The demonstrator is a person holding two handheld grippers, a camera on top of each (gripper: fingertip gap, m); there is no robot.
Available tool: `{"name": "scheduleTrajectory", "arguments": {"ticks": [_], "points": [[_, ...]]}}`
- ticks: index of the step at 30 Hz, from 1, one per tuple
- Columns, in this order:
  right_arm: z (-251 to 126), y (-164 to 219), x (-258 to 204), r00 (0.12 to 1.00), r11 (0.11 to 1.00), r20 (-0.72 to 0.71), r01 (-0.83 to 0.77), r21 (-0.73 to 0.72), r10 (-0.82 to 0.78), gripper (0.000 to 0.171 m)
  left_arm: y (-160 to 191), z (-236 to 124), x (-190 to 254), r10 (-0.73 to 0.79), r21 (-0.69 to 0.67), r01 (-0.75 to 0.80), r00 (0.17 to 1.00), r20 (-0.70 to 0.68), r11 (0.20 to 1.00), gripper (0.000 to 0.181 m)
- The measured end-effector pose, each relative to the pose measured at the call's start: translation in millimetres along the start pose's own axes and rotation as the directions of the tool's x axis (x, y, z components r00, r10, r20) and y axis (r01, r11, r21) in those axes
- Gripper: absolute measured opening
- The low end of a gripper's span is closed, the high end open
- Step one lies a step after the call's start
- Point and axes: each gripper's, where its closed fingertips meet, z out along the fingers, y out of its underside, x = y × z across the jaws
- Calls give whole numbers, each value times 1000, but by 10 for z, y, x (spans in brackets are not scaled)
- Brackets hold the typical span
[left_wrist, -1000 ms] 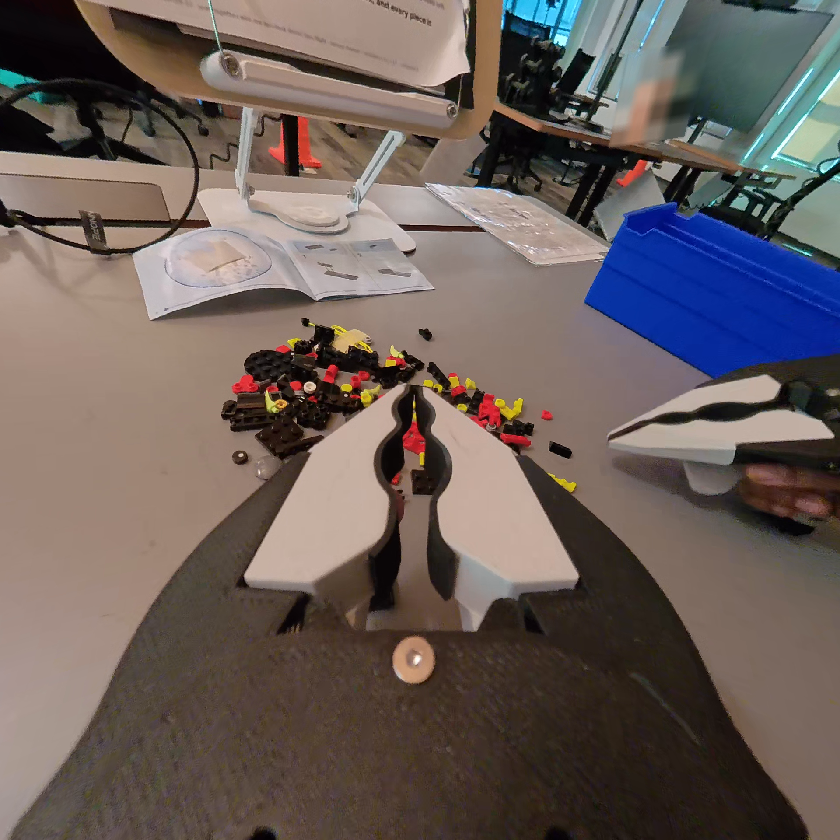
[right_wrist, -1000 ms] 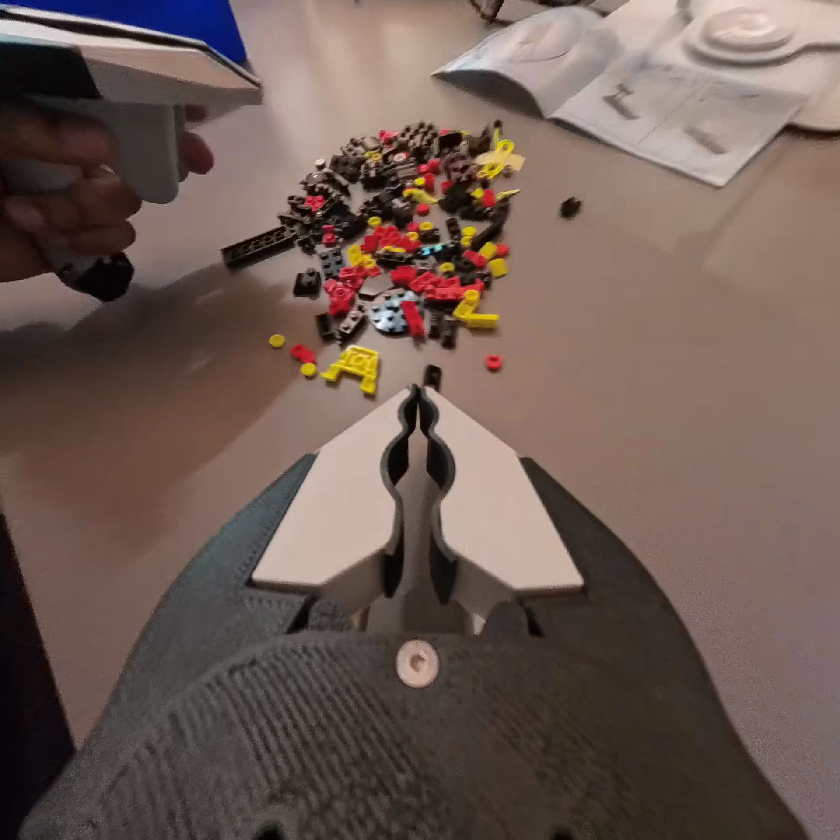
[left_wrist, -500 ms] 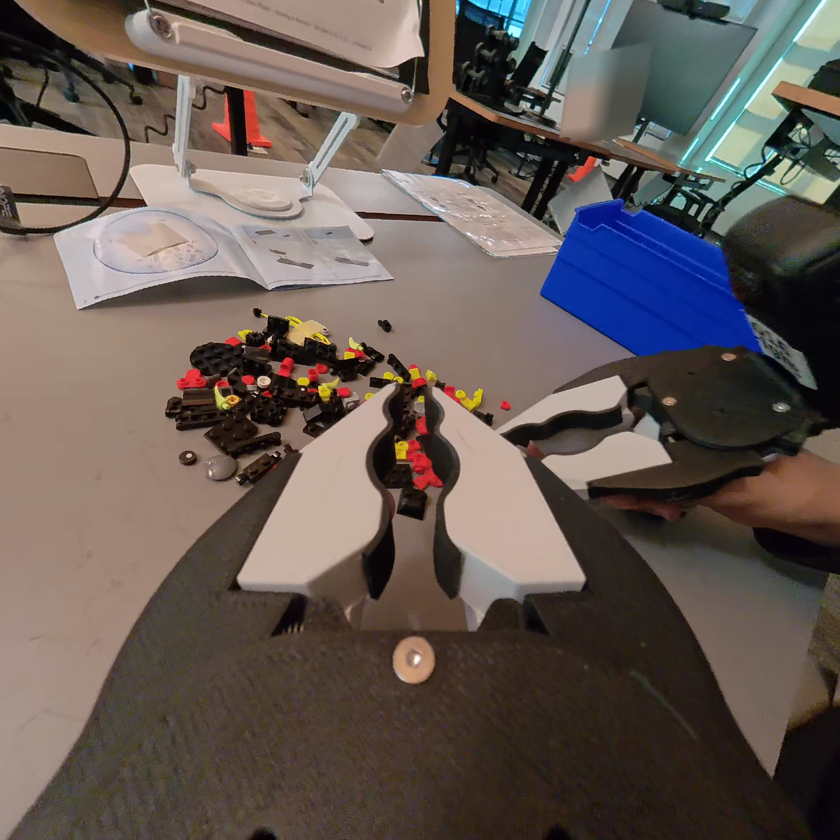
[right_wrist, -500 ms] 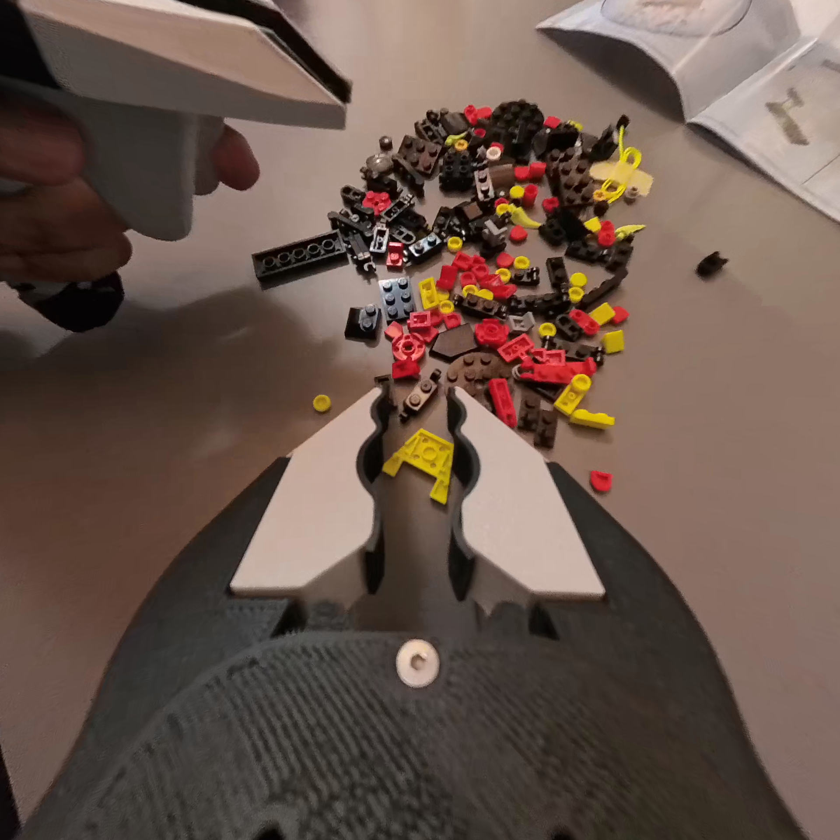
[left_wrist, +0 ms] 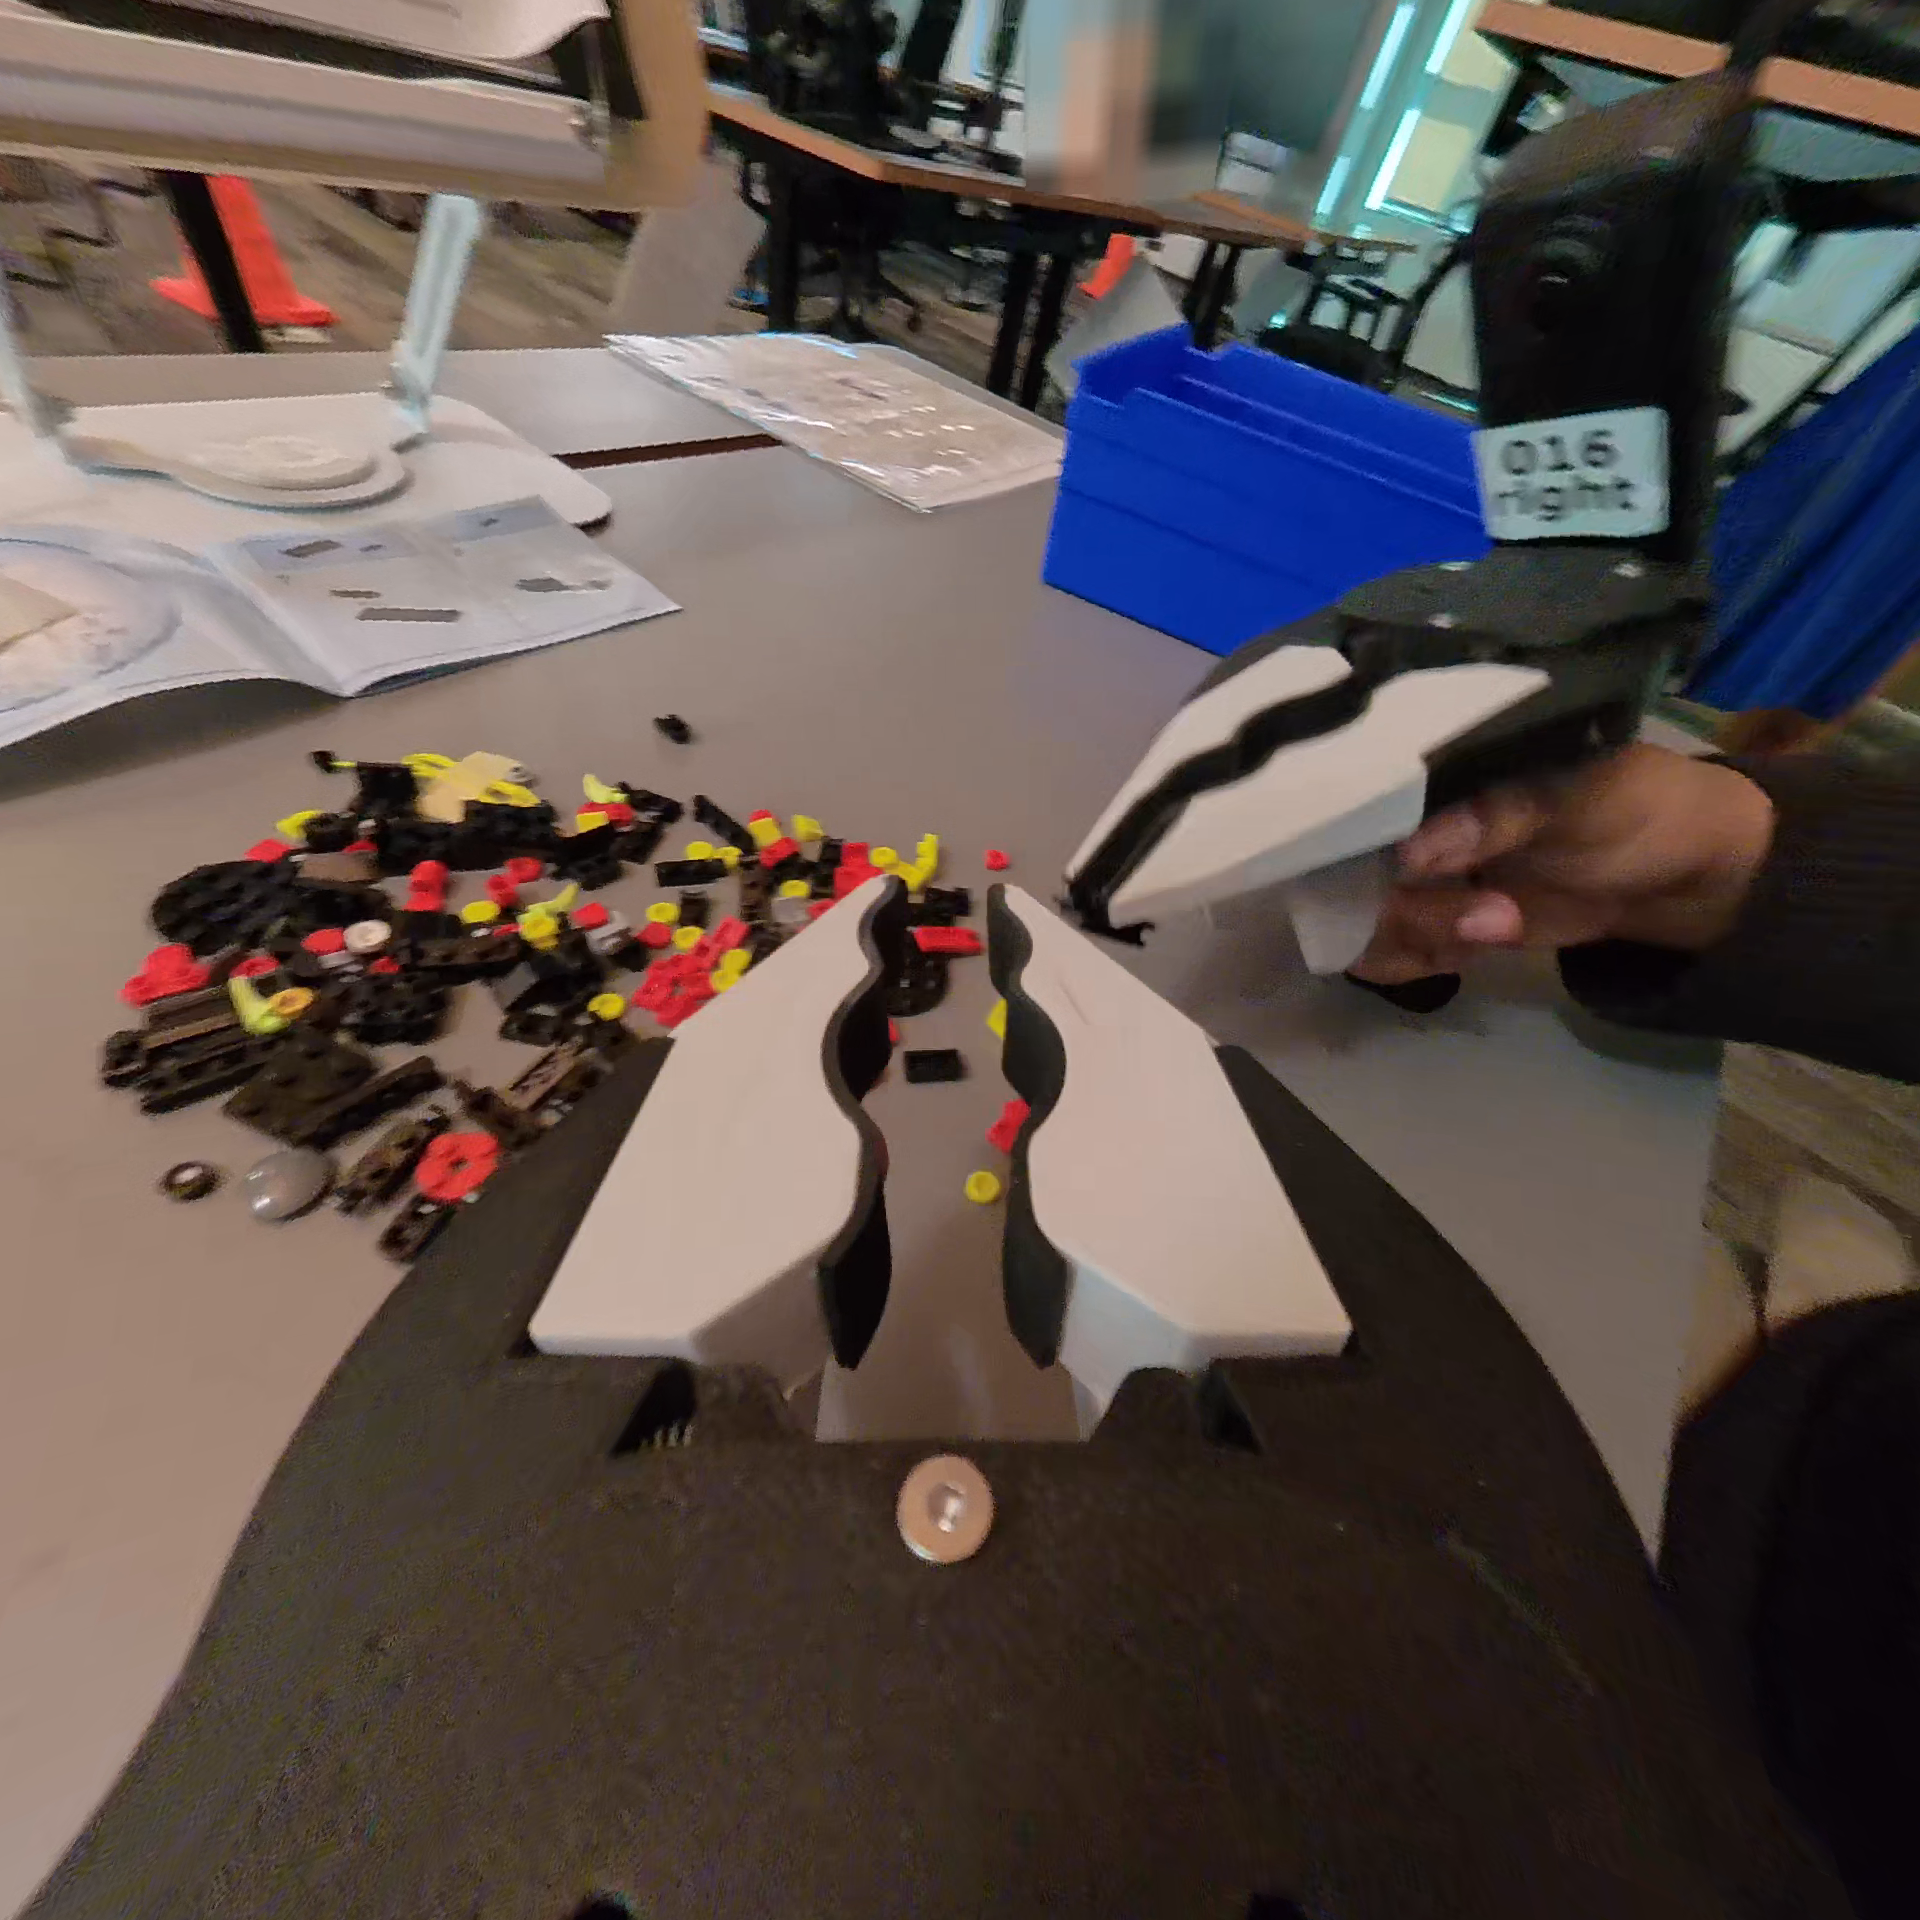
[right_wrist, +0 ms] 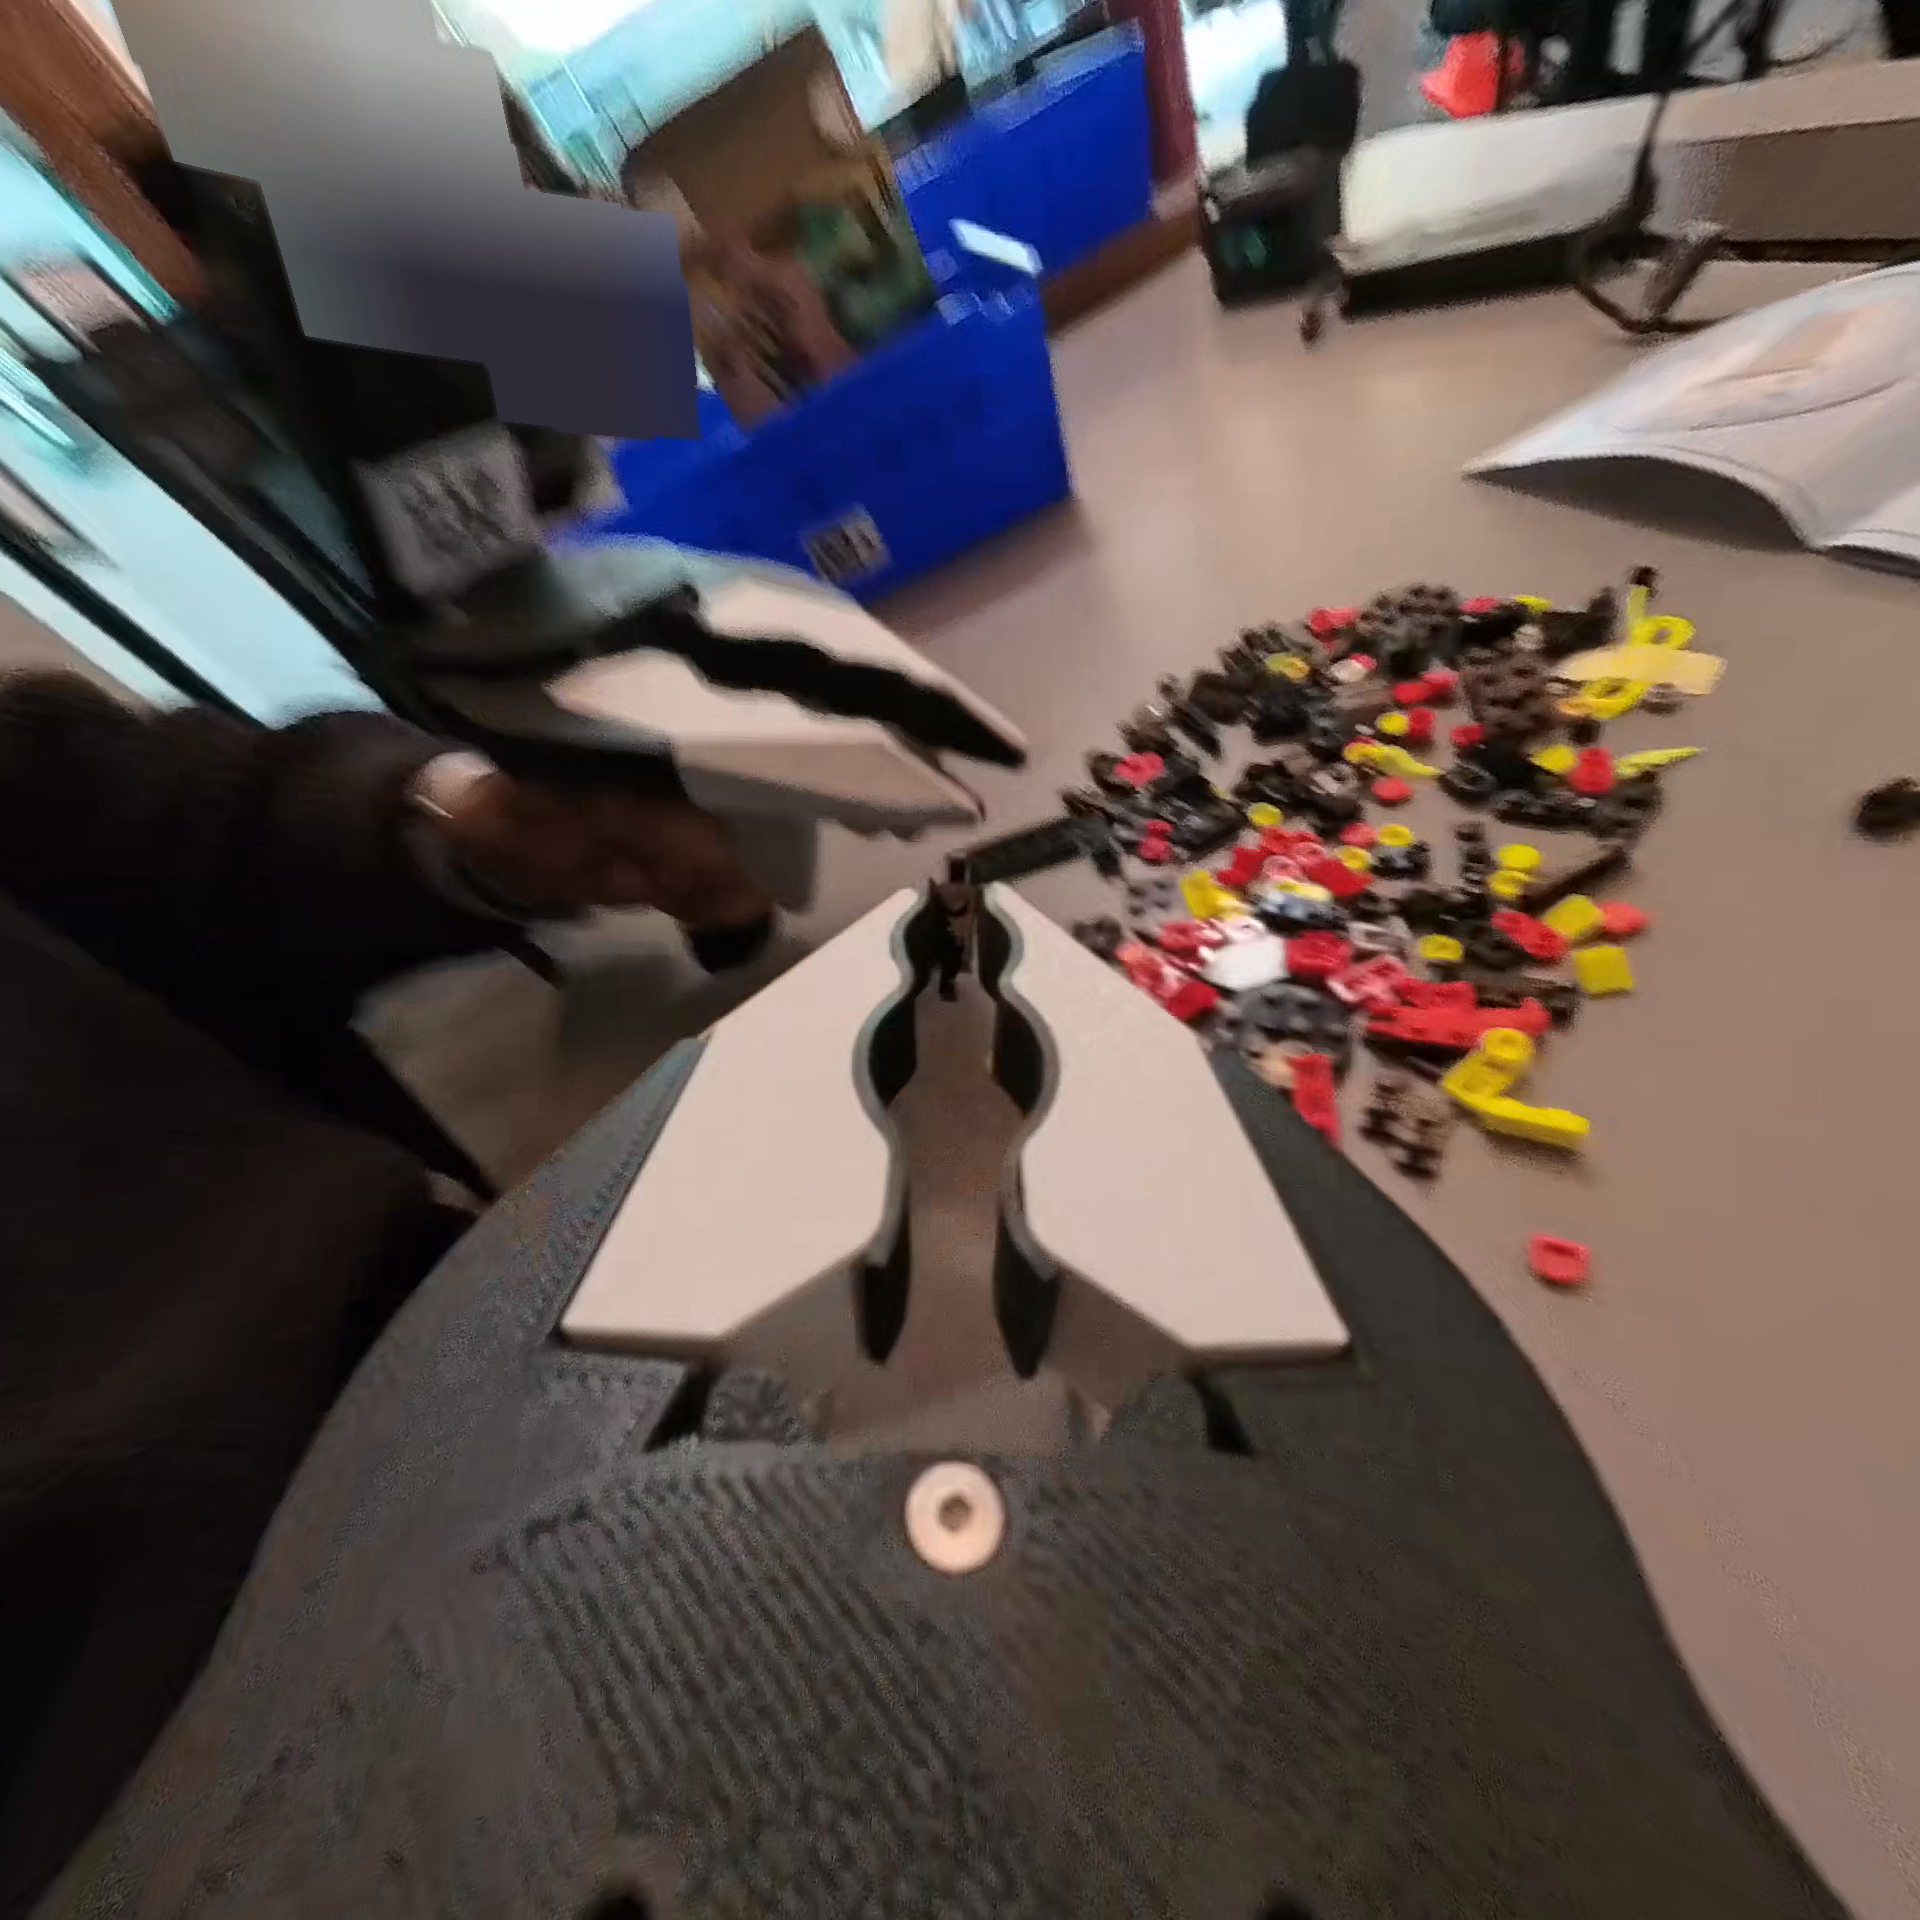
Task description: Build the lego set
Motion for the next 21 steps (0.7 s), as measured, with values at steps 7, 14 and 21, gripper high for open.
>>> {"name": "scheduleTrajectory", "arguments": {"ticks": [7, 14, 21], "points": [[-193, -383, -155, 867, 866, 347, -446, 225, 357, 5, -124, -55, 445, -117, 52, 138, 948, -295, 989, 23], [-139, -368, -347, 844, 876, 418, -443, 192, 335, 4, -192, -168, 624, -306, -27, 344, 794, -525, 939, 0], [-157, -367, -382, 843, 884, 429, -430, 180, 323, 5, -200, -203, 658, -329, -56, 363, 754, -569, 930, 4]]}}
